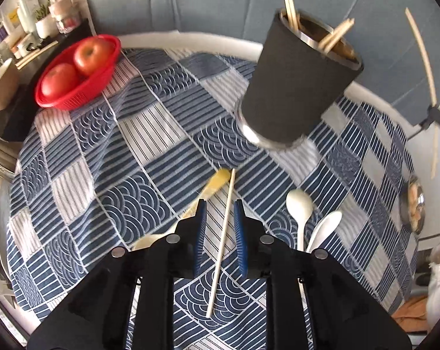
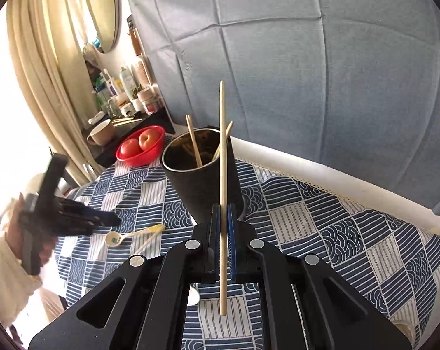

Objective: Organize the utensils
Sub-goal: 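Lift both held chopsticks upright and carry them over the black cup, then lower both chopsticks into the black cup and open both tools, then withdraw both open tools from the black cup, then grasp the white ceramic spoon by its bowl with the left tool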

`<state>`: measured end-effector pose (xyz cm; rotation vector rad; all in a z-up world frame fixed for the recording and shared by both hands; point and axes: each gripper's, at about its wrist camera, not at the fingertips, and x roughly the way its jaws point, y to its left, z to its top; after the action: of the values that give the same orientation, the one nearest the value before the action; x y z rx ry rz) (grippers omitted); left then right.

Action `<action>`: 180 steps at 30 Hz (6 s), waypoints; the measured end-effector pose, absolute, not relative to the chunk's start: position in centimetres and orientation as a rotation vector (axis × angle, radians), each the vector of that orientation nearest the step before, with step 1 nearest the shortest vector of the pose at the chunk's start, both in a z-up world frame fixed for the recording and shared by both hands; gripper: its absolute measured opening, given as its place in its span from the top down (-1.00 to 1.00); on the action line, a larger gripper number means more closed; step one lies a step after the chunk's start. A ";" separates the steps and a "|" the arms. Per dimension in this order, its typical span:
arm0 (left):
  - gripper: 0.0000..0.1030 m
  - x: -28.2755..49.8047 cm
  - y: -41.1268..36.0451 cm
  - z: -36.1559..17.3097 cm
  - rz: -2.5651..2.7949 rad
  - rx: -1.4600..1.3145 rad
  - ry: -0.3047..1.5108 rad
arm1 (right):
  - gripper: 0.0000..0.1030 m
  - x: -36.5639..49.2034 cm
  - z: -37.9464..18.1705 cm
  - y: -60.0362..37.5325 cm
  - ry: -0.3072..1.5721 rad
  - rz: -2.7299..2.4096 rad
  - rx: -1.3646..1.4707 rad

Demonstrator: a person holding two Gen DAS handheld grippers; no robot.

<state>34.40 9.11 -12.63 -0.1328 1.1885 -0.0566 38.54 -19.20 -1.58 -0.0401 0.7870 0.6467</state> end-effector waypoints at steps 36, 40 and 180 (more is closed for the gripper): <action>0.92 33.5 9.8 -15.5 -0.012 -0.138 1.251 | 0.91 37.9 -1.8 -20.8 0.791 0.629 0.009; 0.92 34.1 9.7 -12.8 -0.010 -0.115 1.196 | 0.91 38.3 -1.0 -19.9 0.765 0.652 0.003; -0.87 28.0 1.9 -19.4 -0.254 -0.023 1.229 | -0.25 37.8 -17.0 -15.3 1.160 0.766 -0.152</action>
<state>28.02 1.92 -19.43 -0.0233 1.2290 -0.2543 37.82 -15.31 -17.01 -0.1519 1.1596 0.7663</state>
